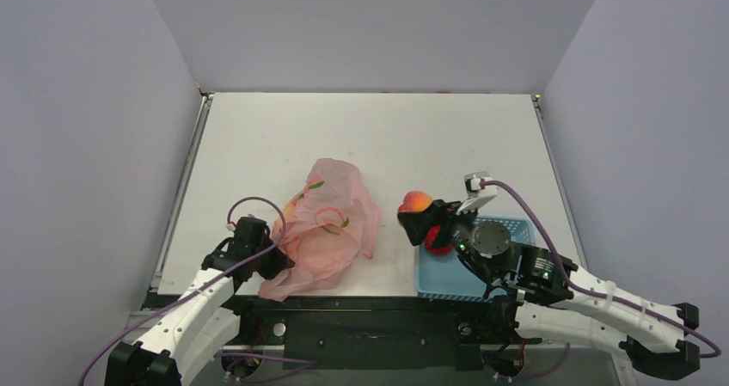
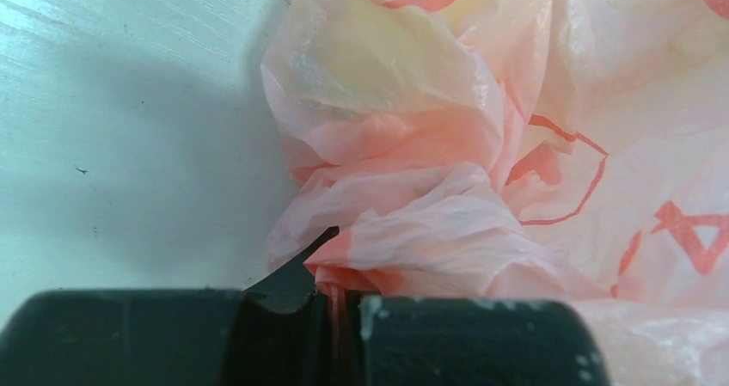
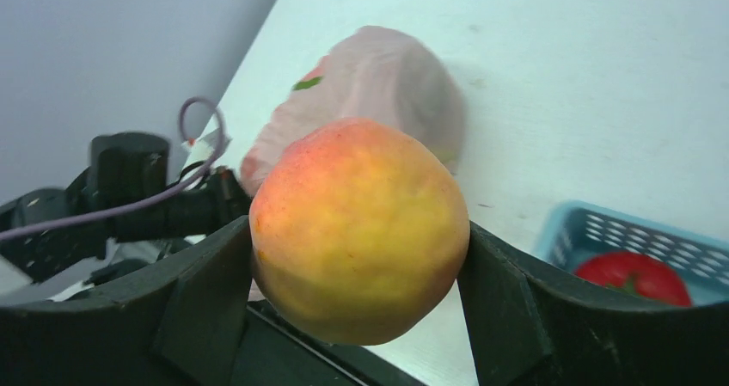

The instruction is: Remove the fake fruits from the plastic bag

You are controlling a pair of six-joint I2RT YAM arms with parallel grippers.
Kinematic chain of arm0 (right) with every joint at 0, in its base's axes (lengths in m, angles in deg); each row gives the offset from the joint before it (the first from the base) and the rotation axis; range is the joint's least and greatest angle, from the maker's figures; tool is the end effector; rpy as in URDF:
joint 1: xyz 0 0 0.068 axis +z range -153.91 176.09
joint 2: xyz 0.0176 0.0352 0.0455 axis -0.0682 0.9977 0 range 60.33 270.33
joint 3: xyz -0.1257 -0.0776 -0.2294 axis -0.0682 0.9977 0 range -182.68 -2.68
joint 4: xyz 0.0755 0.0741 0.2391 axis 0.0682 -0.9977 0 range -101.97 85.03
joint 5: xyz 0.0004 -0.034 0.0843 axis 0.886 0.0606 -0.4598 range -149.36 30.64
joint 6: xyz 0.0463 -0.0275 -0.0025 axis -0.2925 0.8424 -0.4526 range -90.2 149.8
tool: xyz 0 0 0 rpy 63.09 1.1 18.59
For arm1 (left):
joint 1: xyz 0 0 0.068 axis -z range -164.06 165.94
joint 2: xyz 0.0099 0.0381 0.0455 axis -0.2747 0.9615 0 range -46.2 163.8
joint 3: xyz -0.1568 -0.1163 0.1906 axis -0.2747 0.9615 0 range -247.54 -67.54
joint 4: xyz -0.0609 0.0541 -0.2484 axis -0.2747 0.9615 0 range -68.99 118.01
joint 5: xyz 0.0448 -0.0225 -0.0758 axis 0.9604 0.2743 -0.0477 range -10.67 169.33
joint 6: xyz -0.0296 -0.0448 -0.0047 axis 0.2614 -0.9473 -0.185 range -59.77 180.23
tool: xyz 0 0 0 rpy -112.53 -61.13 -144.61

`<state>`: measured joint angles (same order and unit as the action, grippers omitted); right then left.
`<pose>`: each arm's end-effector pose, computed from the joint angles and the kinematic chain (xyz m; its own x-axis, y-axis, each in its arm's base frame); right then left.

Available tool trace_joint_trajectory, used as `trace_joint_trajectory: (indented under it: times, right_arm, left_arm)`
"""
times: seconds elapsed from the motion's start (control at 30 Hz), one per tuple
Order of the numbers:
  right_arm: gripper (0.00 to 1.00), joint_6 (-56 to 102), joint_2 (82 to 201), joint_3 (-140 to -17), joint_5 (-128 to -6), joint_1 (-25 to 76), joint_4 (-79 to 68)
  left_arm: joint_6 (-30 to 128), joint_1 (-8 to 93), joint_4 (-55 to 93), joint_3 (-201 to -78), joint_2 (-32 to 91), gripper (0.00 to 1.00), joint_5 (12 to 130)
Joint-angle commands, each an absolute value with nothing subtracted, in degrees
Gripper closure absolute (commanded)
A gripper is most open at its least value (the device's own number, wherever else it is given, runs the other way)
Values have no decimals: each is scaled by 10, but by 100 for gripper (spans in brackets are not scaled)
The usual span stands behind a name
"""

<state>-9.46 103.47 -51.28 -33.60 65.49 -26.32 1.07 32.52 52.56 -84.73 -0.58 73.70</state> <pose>0.0735 0.1513 0.3481 -0.5151 0.2499 -0.8199 -0.4778 0.7105 0.5167 0.1275 -0.0416 0.1437 -0.7096 -0.6803 -0.1836 -0.5429 0.6940 -0.4730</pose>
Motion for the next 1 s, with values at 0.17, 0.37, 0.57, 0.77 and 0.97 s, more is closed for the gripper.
trace_joint_trajectory:
  times: [0.17, 0.37, 0.57, 0.77, 0.97]
  right_arm:
    - [100, -221, 925, -396, -222, 532, -467]
    - [100, -318, 931, -375, -262, 435, -563]
    - [100, -426, 896, -347, -356, 422, -633]
    - [100, -437, 867, -300, -434, 423, -634]
    - [90, -394, 915, -267, -481, 427, -550]
  left_arm:
    - [29, 328, 500, -844, -6, 100, 760]
    - [26, 328, 492, -842, -3, 100, 745]
    - [41, 328, 520, -857, -9, 100, 756]
    - [35, 328, 525, -852, -31, 100, 762]
    - [34, 328, 514, -867, -18, 100, 753]
